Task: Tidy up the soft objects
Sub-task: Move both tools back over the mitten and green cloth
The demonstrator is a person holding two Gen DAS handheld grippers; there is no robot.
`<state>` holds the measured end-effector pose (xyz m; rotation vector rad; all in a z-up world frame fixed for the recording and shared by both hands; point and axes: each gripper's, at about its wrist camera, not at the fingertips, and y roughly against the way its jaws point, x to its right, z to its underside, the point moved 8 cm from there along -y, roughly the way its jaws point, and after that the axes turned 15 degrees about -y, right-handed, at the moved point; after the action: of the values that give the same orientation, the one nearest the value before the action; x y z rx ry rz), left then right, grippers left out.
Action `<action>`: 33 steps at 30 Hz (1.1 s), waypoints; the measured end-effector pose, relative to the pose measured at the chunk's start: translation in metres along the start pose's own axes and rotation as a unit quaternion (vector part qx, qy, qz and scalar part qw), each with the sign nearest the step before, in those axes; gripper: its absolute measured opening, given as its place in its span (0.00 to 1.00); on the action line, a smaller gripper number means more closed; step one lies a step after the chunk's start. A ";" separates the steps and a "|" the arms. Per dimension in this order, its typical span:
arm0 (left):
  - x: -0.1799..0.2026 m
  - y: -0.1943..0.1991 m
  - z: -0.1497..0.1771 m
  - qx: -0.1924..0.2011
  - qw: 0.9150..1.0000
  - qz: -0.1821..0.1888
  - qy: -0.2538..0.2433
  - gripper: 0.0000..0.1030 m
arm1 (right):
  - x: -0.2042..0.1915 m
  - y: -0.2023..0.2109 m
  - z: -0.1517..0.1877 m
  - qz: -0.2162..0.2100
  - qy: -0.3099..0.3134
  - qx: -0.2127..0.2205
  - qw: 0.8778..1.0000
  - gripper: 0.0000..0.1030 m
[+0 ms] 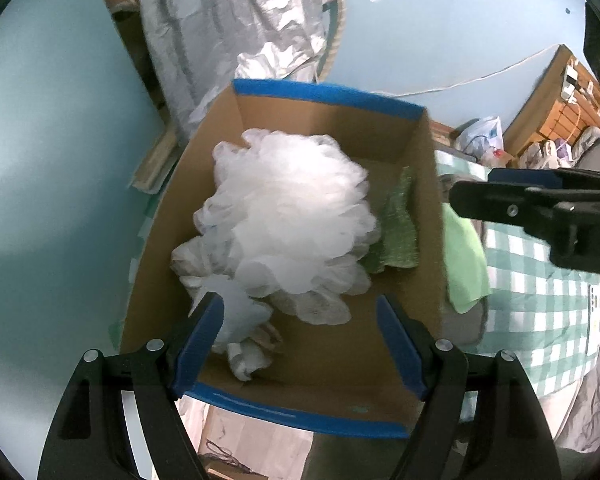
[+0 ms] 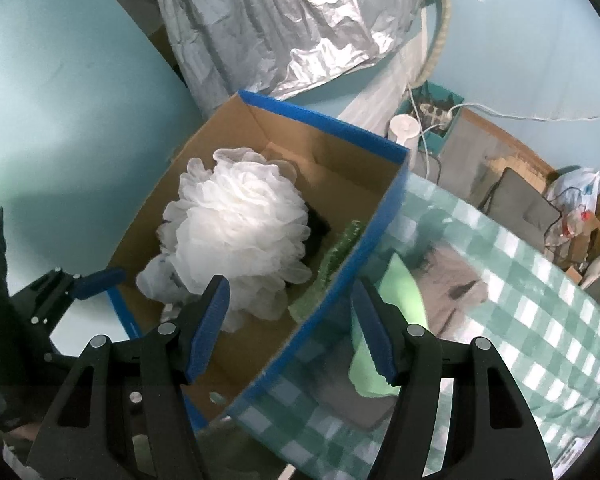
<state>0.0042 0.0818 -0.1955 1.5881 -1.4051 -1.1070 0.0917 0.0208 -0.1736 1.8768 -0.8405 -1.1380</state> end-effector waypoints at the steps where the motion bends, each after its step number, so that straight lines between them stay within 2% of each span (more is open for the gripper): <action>1: 0.003 0.003 -0.001 0.002 1.000 0.000 -0.002 0.78 | 0.003 0.002 0.001 0.000 -0.001 0.001 1.000 0.63; 18: 0.076 0.012 -0.026 0.014 0.998 0.023 -0.053 0.78 | 0.079 0.029 0.015 0.028 -0.039 0.008 0.999 0.63; 26: 0.114 0.001 -0.039 0.012 0.995 0.034 -0.089 0.78 | 0.115 0.038 0.029 0.042 -0.070 0.011 0.997 0.63; 33: 0.139 -0.012 -0.050 0.005 0.993 0.059 -0.098 0.78 | 0.147 0.044 0.041 0.051 -0.099 0.012 0.994 0.63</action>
<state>0.0599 -0.0554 -0.2069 1.4142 -1.6136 -1.2131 0.1042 -0.1338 -0.2075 1.7372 -1.0523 -1.2692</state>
